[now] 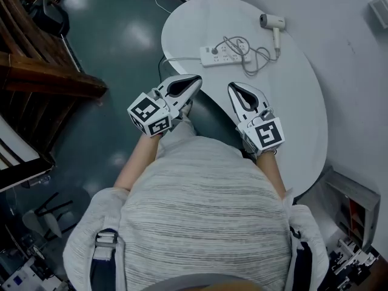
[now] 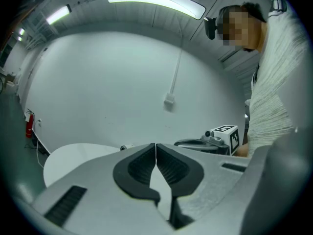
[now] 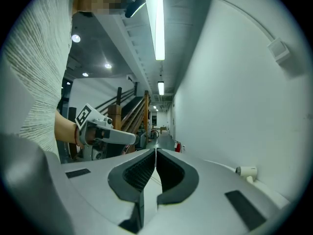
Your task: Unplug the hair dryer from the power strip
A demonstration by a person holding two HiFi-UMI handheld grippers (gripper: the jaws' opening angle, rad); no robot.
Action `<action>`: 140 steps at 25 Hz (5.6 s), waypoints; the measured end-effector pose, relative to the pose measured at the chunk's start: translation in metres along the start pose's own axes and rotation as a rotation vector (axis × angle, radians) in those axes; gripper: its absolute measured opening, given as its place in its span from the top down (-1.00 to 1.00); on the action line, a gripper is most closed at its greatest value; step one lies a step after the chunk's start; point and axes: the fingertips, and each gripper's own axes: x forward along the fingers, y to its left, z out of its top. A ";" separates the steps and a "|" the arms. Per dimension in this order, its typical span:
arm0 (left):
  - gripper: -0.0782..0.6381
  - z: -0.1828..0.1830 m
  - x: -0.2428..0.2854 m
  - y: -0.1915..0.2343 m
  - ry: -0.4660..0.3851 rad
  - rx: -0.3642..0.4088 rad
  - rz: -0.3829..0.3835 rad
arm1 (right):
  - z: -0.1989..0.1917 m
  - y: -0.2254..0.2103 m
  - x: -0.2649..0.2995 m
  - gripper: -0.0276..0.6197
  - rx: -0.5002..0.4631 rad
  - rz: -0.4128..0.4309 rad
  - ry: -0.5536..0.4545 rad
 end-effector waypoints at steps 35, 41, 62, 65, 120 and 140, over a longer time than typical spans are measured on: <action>0.76 -0.010 0.062 0.146 0.222 -0.076 -0.437 | -0.040 -0.045 0.139 0.83 0.172 -0.265 0.221; 0.76 -0.014 0.075 0.143 0.238 -0.072 -0.414 | -0.048 -0.064 0.140 0.83 0.178 -0.223 0.231; -0.46 -0.080 0.145 0.148 0.480 0.350 -0.354 | -0.052 -0.108 0.137 0.83 0.180 -0.192 0.242; -0.49 -0.102 0.150 0.153 0.551 0.380 -0.347 | -0.053 -0.109 0.137 0.83 0.183 -0.194 0.246; -0.50 -0.222 0.167 0.166 0.746 0.358 -0.404 | -0.217 -0.113 0.188 0.70 0.032 -0.136 0.935; -0.50 -0.227 0.170 0.166 0.785 0.345 -0.413 | -0.209 -0.115 0.182 0.75 0.088 -0.128 1.022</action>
